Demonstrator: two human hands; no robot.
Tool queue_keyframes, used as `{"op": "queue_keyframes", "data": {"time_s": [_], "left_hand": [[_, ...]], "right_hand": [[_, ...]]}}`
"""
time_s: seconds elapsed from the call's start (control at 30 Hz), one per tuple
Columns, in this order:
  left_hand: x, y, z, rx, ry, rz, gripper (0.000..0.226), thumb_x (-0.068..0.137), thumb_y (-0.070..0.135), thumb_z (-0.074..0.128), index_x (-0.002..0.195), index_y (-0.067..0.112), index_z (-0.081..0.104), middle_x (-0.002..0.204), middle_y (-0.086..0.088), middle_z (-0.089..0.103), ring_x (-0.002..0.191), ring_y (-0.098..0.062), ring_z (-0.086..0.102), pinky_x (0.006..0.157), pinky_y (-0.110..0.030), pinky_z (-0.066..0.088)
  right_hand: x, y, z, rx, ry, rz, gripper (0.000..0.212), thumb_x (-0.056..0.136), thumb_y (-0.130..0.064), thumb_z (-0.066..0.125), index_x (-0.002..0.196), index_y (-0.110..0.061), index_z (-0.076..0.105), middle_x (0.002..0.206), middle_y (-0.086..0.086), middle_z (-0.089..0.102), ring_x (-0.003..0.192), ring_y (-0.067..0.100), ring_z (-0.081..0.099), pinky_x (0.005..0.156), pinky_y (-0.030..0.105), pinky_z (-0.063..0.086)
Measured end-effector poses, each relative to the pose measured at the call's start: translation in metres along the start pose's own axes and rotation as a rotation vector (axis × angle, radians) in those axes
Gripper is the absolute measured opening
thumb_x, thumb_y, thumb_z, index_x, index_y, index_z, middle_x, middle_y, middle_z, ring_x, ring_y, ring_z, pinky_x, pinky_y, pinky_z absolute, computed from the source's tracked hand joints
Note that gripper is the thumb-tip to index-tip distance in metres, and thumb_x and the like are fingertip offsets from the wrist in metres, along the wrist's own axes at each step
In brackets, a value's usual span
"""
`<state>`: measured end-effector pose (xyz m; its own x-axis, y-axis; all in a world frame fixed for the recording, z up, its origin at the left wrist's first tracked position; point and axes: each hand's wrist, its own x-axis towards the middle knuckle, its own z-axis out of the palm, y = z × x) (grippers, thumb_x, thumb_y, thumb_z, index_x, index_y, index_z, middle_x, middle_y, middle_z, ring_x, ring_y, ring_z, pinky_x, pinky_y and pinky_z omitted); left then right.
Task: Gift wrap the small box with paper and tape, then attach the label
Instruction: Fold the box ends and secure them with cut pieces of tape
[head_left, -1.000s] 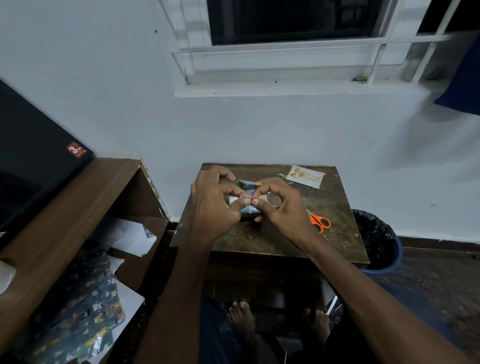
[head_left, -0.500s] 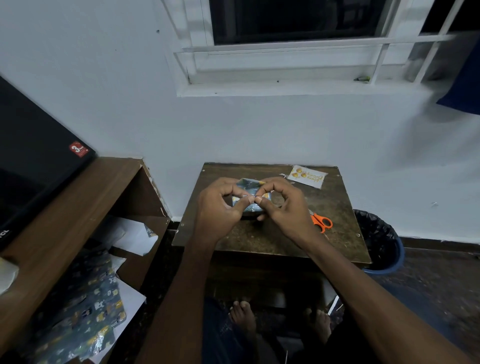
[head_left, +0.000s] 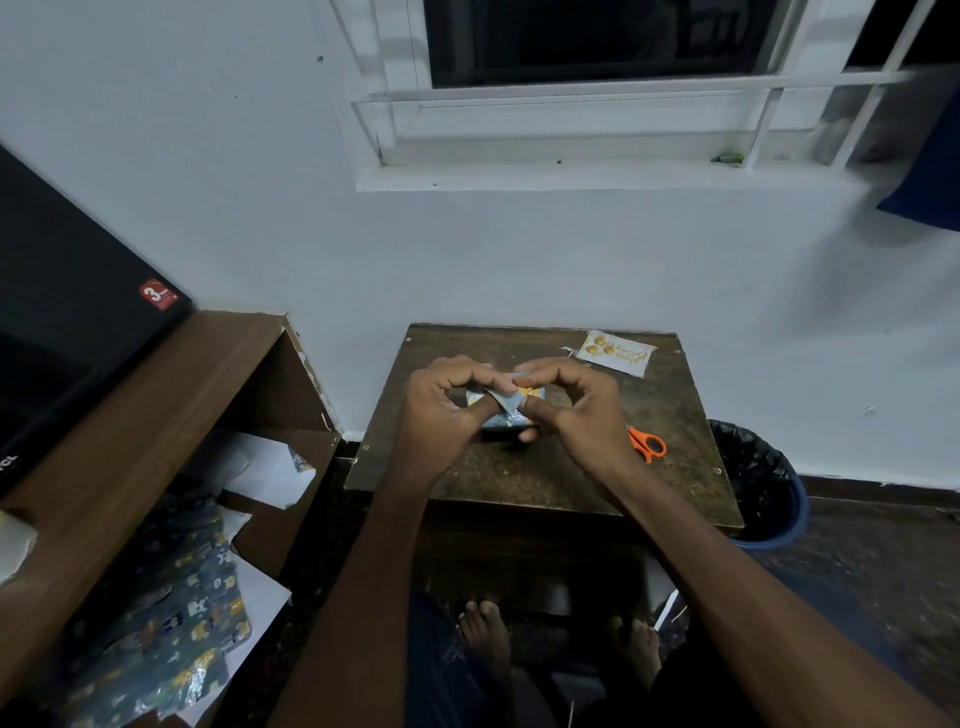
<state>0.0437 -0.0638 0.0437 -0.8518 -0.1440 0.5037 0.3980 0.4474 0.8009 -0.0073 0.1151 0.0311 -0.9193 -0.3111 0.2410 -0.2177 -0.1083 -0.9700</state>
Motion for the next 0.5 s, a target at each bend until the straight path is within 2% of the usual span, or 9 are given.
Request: {"op": "queue_keyframes", "data": {"time_s": [0.13,0.23,0.3,0.4,0.5], "left_hand": [[0.0009,0.0011,-0.0013,-0.007,-0.007,-0.020,0.031,0.078,-0.008,0.080,0.096,0.017,0.082,0.096,0.008,0.080,0.096,-0.020,0.075,0.091,-0.052,0.058],[0.0013,-0.0001,-0.0040,-0.021,-0.021,-0.022,0.032,0.080,-0.009,0.078,0.099,0.016,0.082,0.099,0.006,0.080,0.099,-0.020,0.076,0.095,-0.055,0.057],[0.0005,-0.0006,-0.0048,-0.022,-0.039,-0.009,0.032,0.082,-0.011,0.077,0.101,0.014,0.083,0.110,0.004,0.080,0.109,-0.019,0.074,0.099,-0.051,0.056],[-0.0018,-0.0007,-0.0045,-0.018,-0.093,-0.011,0.030,0.083,-0.005,0.081,0.105,0.015,0.082,0.143,0.005,0.064,0.136,-0.015,0.060,0.111,-0.032,0.050],[-0.0023,-0.0040,-0.0049,-0.026,-0.182,-0.031,0.044,0.074,0.007,0.094,0.112,0.022,0.077,0.154,0.006,0.052,0.147,-0.013,0.048,0.116,-0.025,0.042]], "right_hand": [[-0.0013,-0.0026,0.0020,0.018,0.011,0.019,0.018,0.084,0.014,0.074,0.092,-0.001,0.078,0.115,0.009,0.070,0.095,0.020,0.073,0.060,0.038,0.063],[-0.0022,-0.0034,0.0036,0.012,0.015,0.012,0.018,0.085,0.013,0.074,0.091,-0.002,0.079,0.115,0.007,0.071,0.097,0.021,0.074,0.062,0.041,0.064],[-0.0015,-0.0018,0.0033,0.020,0.018,0.008,0.016,0.086,0.011,0.074,0.091,-0.003,0.079,0.117,0.008,0.070,0.097,0.024,0.074,0.065,0.043,0.064],[0.0005,-0.0006,0.0015,0.049,0.041,0.005,0.016,0.087,0.011,0.073,0.090,-0.003,0.080,0.120,0.010,0.069,0.098,0.029,0.075,0.068,0.042,0.064],[0.0025,-0.0014,-0.0018,0.024,0.067,-0.036,0.023,0.084,0.012,0.072,0.087,-0.008,0.081,0.117,0.010,0.072,0.107,0.025,0.072,0.076,0.040,0.062]]}}
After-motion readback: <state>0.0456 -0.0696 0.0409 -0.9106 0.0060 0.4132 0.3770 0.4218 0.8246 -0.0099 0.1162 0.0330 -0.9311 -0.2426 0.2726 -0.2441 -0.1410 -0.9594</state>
